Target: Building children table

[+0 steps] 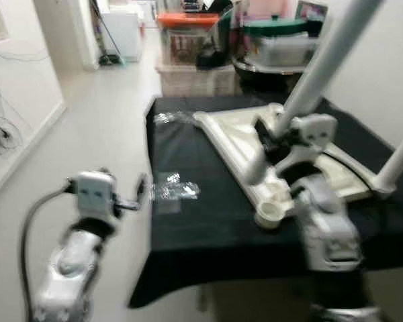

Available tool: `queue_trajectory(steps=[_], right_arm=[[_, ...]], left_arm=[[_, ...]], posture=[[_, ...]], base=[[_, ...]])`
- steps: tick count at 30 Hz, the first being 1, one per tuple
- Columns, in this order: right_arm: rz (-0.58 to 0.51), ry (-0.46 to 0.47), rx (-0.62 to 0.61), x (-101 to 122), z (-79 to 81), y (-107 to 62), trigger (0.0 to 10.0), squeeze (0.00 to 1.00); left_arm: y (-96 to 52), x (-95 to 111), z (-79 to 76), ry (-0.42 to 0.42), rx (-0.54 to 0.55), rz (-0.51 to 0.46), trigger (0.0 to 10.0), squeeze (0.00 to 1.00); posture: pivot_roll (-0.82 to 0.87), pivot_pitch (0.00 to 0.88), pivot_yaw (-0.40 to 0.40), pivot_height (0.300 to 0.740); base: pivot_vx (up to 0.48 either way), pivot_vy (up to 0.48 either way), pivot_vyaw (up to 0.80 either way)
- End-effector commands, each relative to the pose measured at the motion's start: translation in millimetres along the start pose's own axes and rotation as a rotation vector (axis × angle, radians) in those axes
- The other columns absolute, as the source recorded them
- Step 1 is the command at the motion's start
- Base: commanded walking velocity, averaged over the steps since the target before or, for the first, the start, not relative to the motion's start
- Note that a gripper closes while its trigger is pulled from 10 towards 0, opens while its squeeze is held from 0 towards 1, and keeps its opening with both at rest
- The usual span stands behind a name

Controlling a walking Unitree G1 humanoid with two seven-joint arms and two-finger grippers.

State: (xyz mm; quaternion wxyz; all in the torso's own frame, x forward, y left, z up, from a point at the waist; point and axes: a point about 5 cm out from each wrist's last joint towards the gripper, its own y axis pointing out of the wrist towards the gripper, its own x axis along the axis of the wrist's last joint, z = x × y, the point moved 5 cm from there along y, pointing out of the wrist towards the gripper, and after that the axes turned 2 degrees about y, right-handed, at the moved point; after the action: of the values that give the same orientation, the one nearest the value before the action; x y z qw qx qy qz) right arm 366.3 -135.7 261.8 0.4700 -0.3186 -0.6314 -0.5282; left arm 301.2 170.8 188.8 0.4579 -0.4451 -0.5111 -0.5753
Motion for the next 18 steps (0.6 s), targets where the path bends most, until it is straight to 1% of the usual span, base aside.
queue_trajectory(steps=[1,9,10,13,14,15,16,17,18], right_arm=[[0.002,-0.004,-0.045,0.7,-14.7,-2.6,10.0,0.0],[0.005,0.004,-0.025,1.7,-14.4,-1.9,10.0,0.0],[0.01,0.007,-0.002,1.5,-13.4,-1.6,10.0,0.0],[0.053,0.027,0.131,1.9,-14.0,-1.3,10.0,0.0],[0.069,0.04,0.185,4.2,-17.7,-1.4,10.0,0.0],[0.069,0.04,0.185,4.2,-17.7,-1.4,10.0,0.0],[0.088,0.052,0.234,5.7,-20.4,-1.9,10.0,0.0],[0.088,0.052,0.234,5.7,-20.4,-1.9,10.0,0.0],[0.107,0.06,0.281,6.9,-22.3,-2.8,10.0,0.0]], left_arm=[[1.0,-2.5,-7.3,-0.018,-0.021,0.011,10.0,0.0],[0.2,-2.2,-9.5,-0.017,-0.035,0.006,10.0,0.0],[0.0,-2.1,-9.9,-0.018,-0.039,0.005,10.0,0.0],[-2.4,-5.5,-11.5,-0.01,-0.057,0.016,10.0,0.0],[-4.3,-8.8,-11.7,-0.009,-0.066,0.028,10.0,0.0],[-4.3,-8.8,-11.7,-0.009,-0.066,0.028,10.0,0.0],[-6.3,-12.2,-11.8,-0.01,-0.074,0.04,10.0,0.0],[-6.3,-12.2,-11.8,-0.01,-0.074,0.04,10.0,0.0],[-8.0,-14.8,-11.7,-0.008,-0.08,0.049,10.0,0.0]], posture=[[0.09,0.0,-0.06,0.74],[0.09,0.0,-0.061,0.74],[0.09,0.0,-0.061,0.74],[0.09,0.0,-0.061,0.74],[0.09,0.0,-0.058,0.74],[0.09,0.0,-0.058,0.74],[0.09,0.0,-0.058,0.74],[0.09,0.0,-0.058,0.74],[0.08,0.0,-0.06,0.74]], base=[[0.0,0.0,0.0],[0.0,0.0,0.0],[0.0,0.0,0.0],[0.0,0.0,0.0],[0.0,0.0,0.0],[0.0,0.0,0.0],[0.0,0.0,0.0],[0.0,0.0,0.0],[0.0,0.0,0.0]])
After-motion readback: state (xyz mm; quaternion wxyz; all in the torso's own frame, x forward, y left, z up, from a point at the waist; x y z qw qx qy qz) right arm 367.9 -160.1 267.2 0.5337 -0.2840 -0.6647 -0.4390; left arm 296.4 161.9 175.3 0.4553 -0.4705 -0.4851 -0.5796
